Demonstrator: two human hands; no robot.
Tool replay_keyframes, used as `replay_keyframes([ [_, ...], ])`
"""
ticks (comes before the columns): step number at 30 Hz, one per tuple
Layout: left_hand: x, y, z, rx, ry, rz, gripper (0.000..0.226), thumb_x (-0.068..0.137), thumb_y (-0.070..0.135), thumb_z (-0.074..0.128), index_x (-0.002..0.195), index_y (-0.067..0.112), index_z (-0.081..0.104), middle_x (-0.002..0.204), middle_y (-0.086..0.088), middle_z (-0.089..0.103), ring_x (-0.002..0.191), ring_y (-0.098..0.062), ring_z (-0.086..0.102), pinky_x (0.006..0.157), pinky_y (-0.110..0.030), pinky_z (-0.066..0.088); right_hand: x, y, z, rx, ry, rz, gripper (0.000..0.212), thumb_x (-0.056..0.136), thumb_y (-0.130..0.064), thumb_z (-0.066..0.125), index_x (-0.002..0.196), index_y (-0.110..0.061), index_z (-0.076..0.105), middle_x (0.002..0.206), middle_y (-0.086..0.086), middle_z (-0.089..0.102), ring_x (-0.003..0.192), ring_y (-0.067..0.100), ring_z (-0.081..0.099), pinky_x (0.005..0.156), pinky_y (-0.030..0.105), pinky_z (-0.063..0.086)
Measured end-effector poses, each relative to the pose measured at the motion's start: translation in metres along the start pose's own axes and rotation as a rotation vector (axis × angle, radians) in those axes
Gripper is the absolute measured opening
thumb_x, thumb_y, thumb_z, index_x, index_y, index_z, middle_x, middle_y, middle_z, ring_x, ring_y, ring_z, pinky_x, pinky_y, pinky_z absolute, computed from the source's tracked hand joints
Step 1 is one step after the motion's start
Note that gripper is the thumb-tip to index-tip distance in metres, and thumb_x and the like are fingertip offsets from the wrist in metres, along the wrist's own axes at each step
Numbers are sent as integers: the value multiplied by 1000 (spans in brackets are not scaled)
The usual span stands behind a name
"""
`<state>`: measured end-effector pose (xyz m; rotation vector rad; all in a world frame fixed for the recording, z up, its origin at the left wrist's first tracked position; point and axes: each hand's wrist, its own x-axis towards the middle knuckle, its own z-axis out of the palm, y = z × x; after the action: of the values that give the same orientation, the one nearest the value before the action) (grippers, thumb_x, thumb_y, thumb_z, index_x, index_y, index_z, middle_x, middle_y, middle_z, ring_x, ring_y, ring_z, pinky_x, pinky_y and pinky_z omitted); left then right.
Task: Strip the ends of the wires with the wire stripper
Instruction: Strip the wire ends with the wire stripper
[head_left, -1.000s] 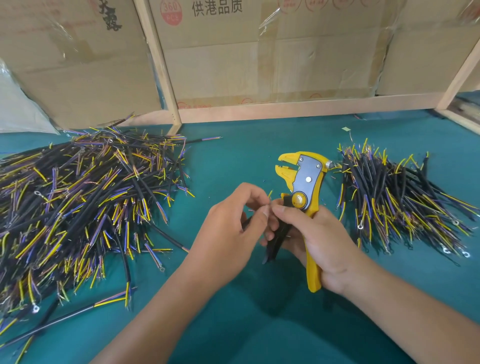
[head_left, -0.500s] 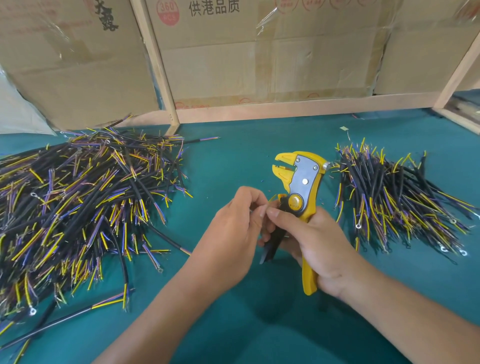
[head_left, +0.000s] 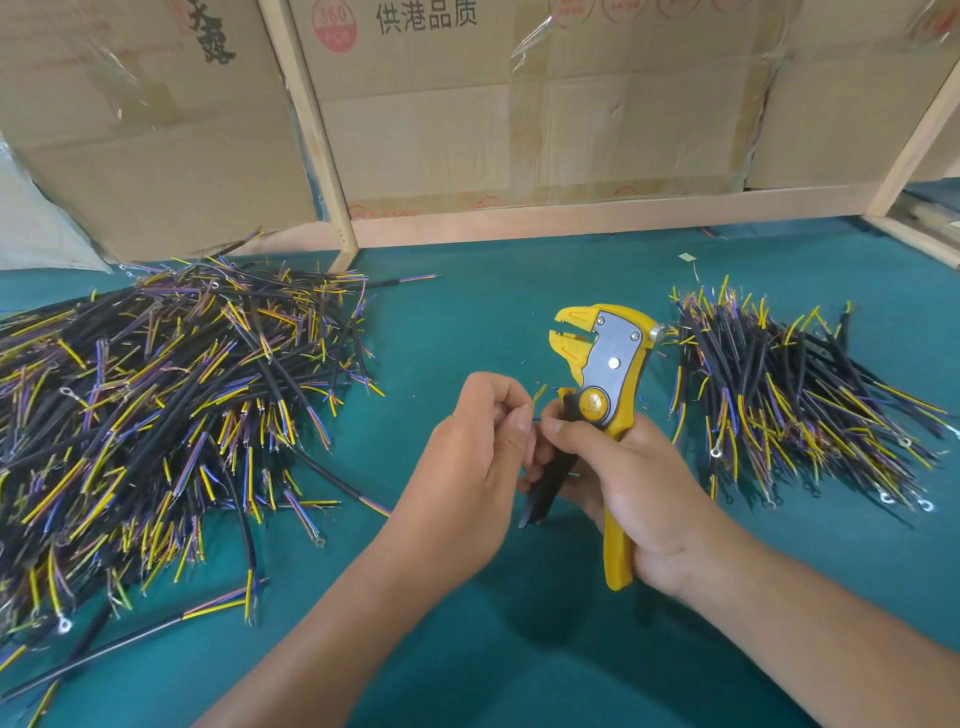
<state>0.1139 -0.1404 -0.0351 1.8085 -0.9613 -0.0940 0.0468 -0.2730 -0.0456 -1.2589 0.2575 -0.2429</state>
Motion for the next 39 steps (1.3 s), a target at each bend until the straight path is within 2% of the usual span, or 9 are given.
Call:
replay_keyframes([
  [7, 0, 1, 2, -31, 11, -9, 15, 106, 16, 40, 99, 27, 48, 70, 24, 57, 61, 0, 52, 57, -5, 39, 1, 0, 0, 22, 15, -2, 30, 99, -3, 54, 74, -14, 68, 66, 8, 61, 63, 24, 62, 81, 58, 55],
  [12, 0, -1, 4, -75, 19, -13, 13, 106, 20, 38, 100, 28, 47, 72, 20, 55, 63, -2, 50, 60, -8, 40, 1, -1, 0, 3, 9, -20, 21, 94, -9, 59, 75, -14, 66, 67, 9, 61, 64, 24, 62, 86, 65, 52],
  [16, 2, -6, 0, -90, 43, -36, 10, 103, 33, 36, 101, 31, 46, 73, 14, 53, 59, -5, 43, 59, -20, 35, 3, -1, -2, 24, 54, -4, 20, 99, -2, 53, 82, -9, 62, 68, 8, 59, 64, 26, 61, 87, 66, 51],
  [19, 3, -7, -4, -57, 32, -14, 11, 103, 33, 35, 101, 28, 44, 74, 13, 53, 60, -9, 40, 59, -27, 35, 3, -2, -2, 20, 59, 6, 17, 99, -2, 52, 85, -7, 61, 67, 7, 58, 63, 25, 61, 87, 67, 51],
  [22, 3, -5, -5, 44, 35, 31, 9, 106, 27, 36, 101, 26, 43, 76, 12, 54, 62, -8, 43, 59, -20, 36, 4, -2, -2, 19, 58, 10, 17, 99, -1, 52, 85, -7, 61, 67, 8, 58, 63, 26, 61, 87, 66, 52],
  [27, 4, -5, -8, 57, 61, -4, 10, 107, 22, 36, 100, 25, 43, 74, 13, 54, 63, -7, 45, 60, -17, 35, 4, -3, -2, 16, 45, 9, 20, 100, 0, 51, 84, -7, 60, 68, 8, 57, 64, 27, 60, 87, 65, 52],
  [32, 3, -5, -9, 34, 83, -29, 13, 102, 19, 45, 93, 29, 44, 70, -1, 52, 54, -10, 37, 50, -21, 33, 3, -2, -1, 16, 44, 6, 24, 99, 1, 51, 81, -10, 62, 69, 10, 57, 65, 27, 61, 86, 65, 52],
  [37, 3, -5, -7, 57, 96, -32, 8, 94, 26, 45, 88, 31, 43, 58, 10, 47, 48, -8, 33, 46, -14, 28, 3, -3, -1, 10, 11, -7, 7, 84, -13, 60, 78, -12, 64, 69, 10, 58, 66, 28, 62, 83, 61, 55],
  [39, 3, -4, -8, 64, 98, -33, 9, 94, 28, 45, 86, 33, 43, 57, 12, 47, 47, -8, 33, 46, -13, 27, 4, -2, -2, 7, 1, -11, 8, 81, -16, 60, 75, -14, 65, 69, 10, 58, 66, 28, 62, 82, 58, 56],
])
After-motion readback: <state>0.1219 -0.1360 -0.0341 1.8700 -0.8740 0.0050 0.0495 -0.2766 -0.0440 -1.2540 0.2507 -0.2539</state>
